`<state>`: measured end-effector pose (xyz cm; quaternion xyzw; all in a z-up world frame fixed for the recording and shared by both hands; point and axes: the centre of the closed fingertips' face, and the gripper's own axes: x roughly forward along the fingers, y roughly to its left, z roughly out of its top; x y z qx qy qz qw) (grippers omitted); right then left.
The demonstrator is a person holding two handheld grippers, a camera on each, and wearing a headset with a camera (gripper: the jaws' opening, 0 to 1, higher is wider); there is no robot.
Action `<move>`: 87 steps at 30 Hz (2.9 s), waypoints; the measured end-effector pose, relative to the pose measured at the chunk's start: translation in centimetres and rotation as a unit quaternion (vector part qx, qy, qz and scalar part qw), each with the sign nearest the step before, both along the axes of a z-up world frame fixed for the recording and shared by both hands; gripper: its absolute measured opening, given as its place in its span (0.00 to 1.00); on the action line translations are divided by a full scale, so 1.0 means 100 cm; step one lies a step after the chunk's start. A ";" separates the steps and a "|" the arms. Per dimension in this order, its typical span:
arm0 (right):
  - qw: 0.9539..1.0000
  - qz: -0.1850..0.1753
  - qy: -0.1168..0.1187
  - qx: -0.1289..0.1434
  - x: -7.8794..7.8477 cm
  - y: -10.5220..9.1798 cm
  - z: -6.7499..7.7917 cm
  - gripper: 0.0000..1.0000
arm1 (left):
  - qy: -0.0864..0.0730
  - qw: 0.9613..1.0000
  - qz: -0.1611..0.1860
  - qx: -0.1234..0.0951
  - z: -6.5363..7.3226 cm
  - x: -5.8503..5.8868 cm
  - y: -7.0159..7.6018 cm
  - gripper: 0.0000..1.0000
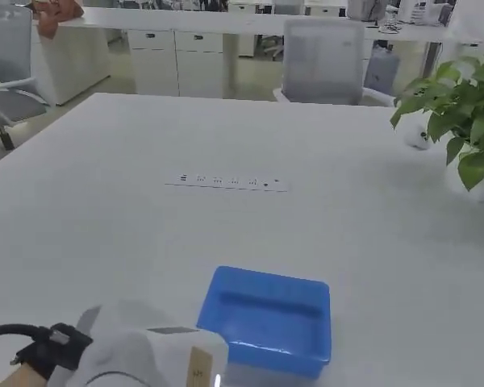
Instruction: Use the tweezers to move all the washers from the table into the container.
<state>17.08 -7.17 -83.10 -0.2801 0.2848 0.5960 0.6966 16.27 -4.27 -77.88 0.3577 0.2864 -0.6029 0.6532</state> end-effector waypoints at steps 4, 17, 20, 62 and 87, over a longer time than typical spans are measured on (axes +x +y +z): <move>1.000 0.016 -0.005 -0.004 -0.002 0.004 -0.001 0.12 | 0.003 1.000 -0.001 -0.002 0.002 0.000 -0.004 0.00; 1.000 0.009 0.016 -0.006 0.003 0.003 -0.008 0.06 | 0.004 0.999 -0.016 -0.035 0.010 0.001 -0.026 0.00; 1.000 0.009 0.013 -0.004 0.003 0.004 -0.008 0.05 | 0.005 0.999 -0.017 -0.034 0.010 0.002 -0.025 0.00; 0.998 -0.020 -0.002 0.061 0.036 0.054 -0.001 0.05 | -0.027 0.999 0.002 0.025 0.015 0.036 0.013 0.00; 0.997 -0.018 0.000 0.072 0.046 0.063 0.005 0.09 | 0.015 0.998 -0.007 0.054 0.009 0.048 0.006 0.00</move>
